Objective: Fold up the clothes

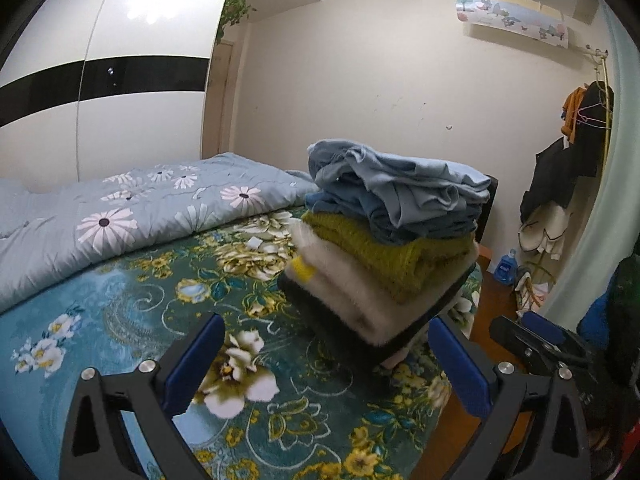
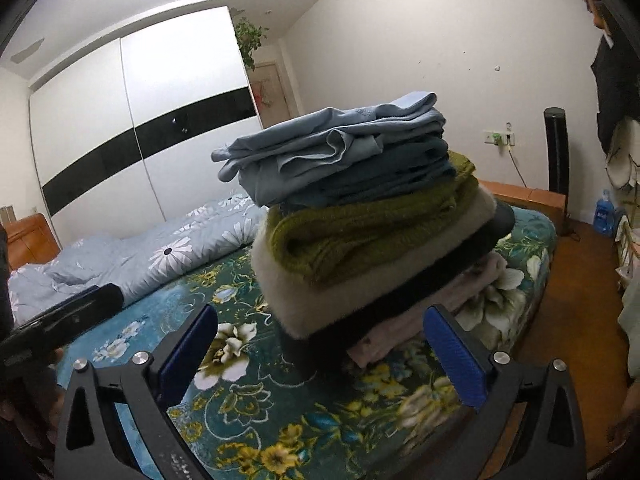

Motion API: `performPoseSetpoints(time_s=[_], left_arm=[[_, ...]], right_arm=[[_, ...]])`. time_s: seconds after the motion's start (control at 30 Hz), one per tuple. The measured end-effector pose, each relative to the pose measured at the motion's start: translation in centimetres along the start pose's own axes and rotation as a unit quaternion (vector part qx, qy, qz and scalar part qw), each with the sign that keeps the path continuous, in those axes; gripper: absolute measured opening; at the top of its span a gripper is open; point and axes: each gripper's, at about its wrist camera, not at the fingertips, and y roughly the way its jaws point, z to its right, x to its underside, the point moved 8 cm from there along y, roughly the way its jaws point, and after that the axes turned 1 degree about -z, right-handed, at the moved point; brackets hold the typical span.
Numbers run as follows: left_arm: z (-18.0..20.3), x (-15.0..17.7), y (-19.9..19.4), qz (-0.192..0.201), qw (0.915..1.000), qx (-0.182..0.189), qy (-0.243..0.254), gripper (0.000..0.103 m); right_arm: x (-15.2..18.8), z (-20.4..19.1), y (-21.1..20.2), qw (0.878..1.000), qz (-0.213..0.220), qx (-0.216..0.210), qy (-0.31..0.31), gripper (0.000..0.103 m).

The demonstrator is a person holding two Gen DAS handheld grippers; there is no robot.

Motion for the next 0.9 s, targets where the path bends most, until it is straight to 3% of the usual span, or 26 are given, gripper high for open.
performPoseSetpoints(time_s=[0.17, 0.5, 0.9], left_arm=[[-0.3, 0.9, -0.3, -0.004, 0.9999, -0.015, 0.006, 0.103], [-0.6, 1.9, -0.6, -0.002, 0.9994, -0.031, 0.013, 0.103], [-0.6, 2.5, -1.3, 0.007, 0.9995, -0.025, 0.017, 0.103]], right_arm=[[1.5, -1.2, -0.7, 1.000, 0.009, 0.001, -0.010, 0.103], [4.0, -3.0, 0.1, 0.999, -0.029, -0.008, -0.016, 0.103], [5.6, -3.5, -0.1, 0.999, -0.048, -0.013, -0.005, 0.103]])
